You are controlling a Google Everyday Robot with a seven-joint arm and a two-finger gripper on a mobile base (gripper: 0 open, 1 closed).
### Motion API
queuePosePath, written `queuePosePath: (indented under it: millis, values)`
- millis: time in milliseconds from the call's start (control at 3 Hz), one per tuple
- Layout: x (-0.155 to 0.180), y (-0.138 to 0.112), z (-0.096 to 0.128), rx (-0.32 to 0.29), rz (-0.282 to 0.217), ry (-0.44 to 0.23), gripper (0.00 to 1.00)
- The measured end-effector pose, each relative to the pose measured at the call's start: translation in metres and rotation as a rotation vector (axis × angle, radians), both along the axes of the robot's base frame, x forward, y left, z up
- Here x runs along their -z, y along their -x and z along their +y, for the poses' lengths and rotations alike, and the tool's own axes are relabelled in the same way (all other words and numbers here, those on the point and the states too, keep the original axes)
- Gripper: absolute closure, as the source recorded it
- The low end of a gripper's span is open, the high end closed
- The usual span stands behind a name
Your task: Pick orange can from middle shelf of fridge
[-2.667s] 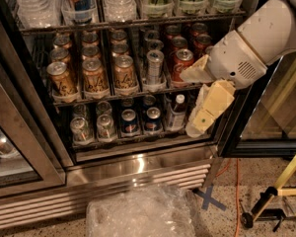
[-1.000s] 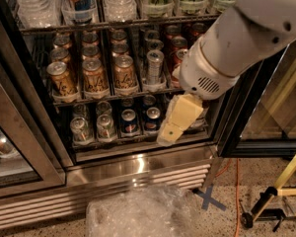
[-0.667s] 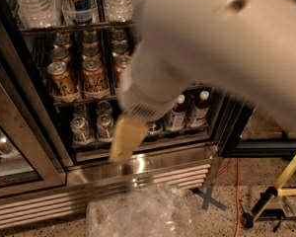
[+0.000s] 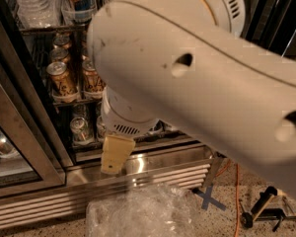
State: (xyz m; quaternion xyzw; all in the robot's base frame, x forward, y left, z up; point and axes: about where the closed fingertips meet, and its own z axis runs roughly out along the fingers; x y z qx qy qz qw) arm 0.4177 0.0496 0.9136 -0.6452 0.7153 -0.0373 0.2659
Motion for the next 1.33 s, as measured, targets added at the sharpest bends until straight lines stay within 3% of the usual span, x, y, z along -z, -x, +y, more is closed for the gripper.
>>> queuePosePath:
  millis: [667,1000,1333]
  values:
    - [0.009,-0.016,0.045,-0.076,0.025,0.019,0.00]
    - [0.014,-0.031,0.073,-0.078,0.048,0.021,0.00]
    - [0.016,-0.038,0.081,-0.009,0.033,0.067,0.00]
